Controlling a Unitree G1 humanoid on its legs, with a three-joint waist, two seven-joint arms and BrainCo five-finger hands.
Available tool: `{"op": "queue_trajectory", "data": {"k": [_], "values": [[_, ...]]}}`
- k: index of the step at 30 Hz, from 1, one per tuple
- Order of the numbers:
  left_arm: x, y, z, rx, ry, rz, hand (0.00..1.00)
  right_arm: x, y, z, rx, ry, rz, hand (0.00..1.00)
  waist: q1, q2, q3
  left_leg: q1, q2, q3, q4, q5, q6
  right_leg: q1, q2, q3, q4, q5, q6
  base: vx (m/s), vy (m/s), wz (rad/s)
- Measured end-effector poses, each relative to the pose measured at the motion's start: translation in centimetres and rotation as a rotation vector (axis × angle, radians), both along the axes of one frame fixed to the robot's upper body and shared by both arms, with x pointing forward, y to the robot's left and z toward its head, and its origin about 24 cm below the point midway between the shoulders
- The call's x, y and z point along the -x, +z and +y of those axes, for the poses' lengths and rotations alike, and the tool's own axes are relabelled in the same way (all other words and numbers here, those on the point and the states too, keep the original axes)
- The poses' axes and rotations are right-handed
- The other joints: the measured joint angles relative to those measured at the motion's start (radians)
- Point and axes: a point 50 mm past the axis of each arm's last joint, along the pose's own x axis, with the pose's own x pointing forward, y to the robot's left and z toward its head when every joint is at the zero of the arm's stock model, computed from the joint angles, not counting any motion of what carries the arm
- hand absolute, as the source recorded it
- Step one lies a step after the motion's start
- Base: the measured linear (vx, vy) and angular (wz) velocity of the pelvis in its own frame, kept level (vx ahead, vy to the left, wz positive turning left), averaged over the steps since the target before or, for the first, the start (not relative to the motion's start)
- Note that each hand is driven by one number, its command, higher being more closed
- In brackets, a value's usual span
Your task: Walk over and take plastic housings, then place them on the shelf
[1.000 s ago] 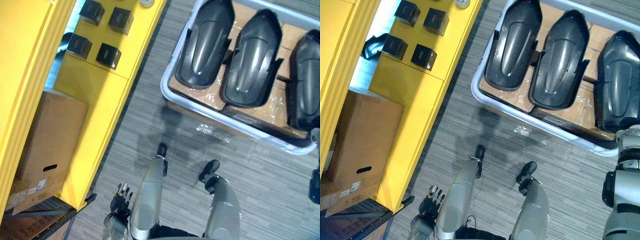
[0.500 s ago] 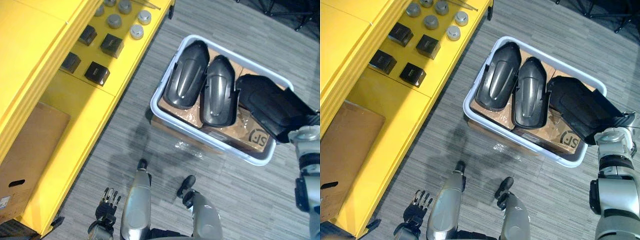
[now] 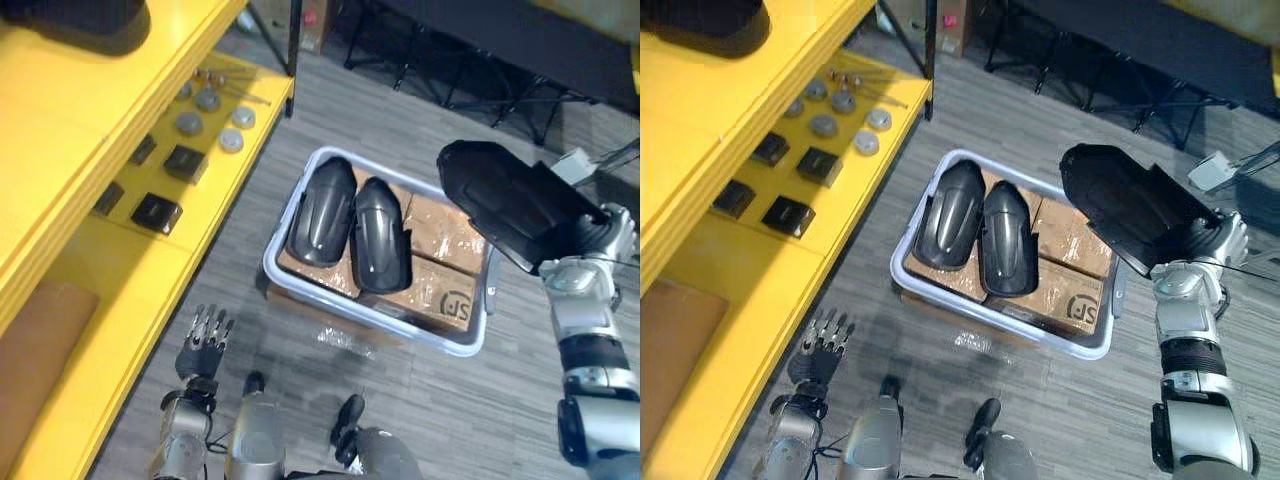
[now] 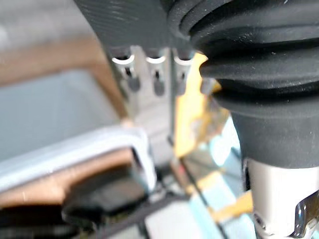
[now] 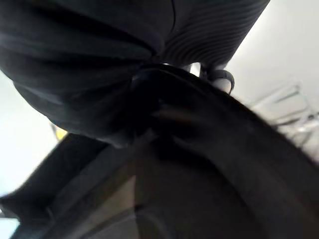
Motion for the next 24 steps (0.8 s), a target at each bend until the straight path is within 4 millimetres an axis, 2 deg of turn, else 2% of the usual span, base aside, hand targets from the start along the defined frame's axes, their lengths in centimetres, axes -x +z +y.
{"op": "queue_trajectory", "data": {"k": [4, 8, 13, 16, 18, 20, 24], "values": [[-2.5, 1.6, -3.0, -0.054, -0.144, -0.009, 0.00, -0.7, 1.1, 2.6, 0.037, 0.076, -0.071, 1.00, -0.022, 0.017, -0.067, 0.057, 0.000, 0.043, -0.032, 0.000, 0.000, 0.032, 0.000, 0.029, -0.027, 0.018, -0.003, 0.01, 0.037, -0.20], [-4.2, 2.6, -5.3, -0.048, -0.252, -0.006, 0.00, -1.1, 1.1, 4.2, 0.104, 0.140, -0.085, 1.00, -0.046, 0.032, -0.099, 0.090, -0.002, 0.071, -0.053, -0.003, 0.001, 0.046, 0.000, 0.058, -0.048, 0.034, -0.004, -0.06, 0.033, -0.22], [-5.3, 2.8, -7.7, -0.054, -0.356, 0.064, 0.00, -1.5, 2.2, 6.7, 0.177, 0.258, -0.169, 1.00, -0.071, 0.061, -0.122, 0.108, 0.001, 0.098, -0.065, -0.002, 0.001, 0.047, 0.005, 0.088, -0.065, 0.046, -0.004, -0.08, -0.004, -0.22], [-5.9, 2.5, -9.7, -0.043, -0.423, 0.120, 0.00, -1.7, 2.6, 9.0, 0.225, 0.363, -0.214, 1.00, -0.091, 0.077, -0.148, 0.113, 0.001, 0.103, -0.075, 0.004, -0.003, 0.047, 0.010, 0.094, -0.076, 0.052, -0.004, -0.06, -0.023, -0.08], [-6.6, 2.8, -10.8, -0.040, -0.449, 0.139, 0.00, -1.7, 2.2, 11.1, 0.225, 0.443, -0.239, 1.00, -0.104, 0.074, -0.156, 0.129, -0.001, 0.107, -0.108, 0.023, -0.006, 0.046, 0.013, 0.103, -0.079, 0.054, -0.006, -0.03, -0.021, -0.05], [-7.1, 3.2, -11.4, -0.037, -0.471, 0.148, 0.00, -1.7, 1.5, 12.6, 0.217, 0.498, -0.239, 1.00, -0.103, 0.074, -0.157, 0.145, -0.001, 0.118, -0.135, 0.036, -0.011, 0.046, 0.016, 0.111, -0.082, 0.054, -0.006, -0.02, -0.025, -0.10], [-8.0, 4.0, -12.7, -0.042, -0.485, 0.158, 0.00, -1.2, -0.6, 14.7, 0.172, 0.572, -0.208, 1.00, -0.106, 0.074, -0.157, 0.160, -0.011, 0.127, -0.172, 0.060, -0.012, 0.044, 0.015, 0.113, -0.093, 0.059, -0.009, 0.00, -0.007, -0.04]]}}
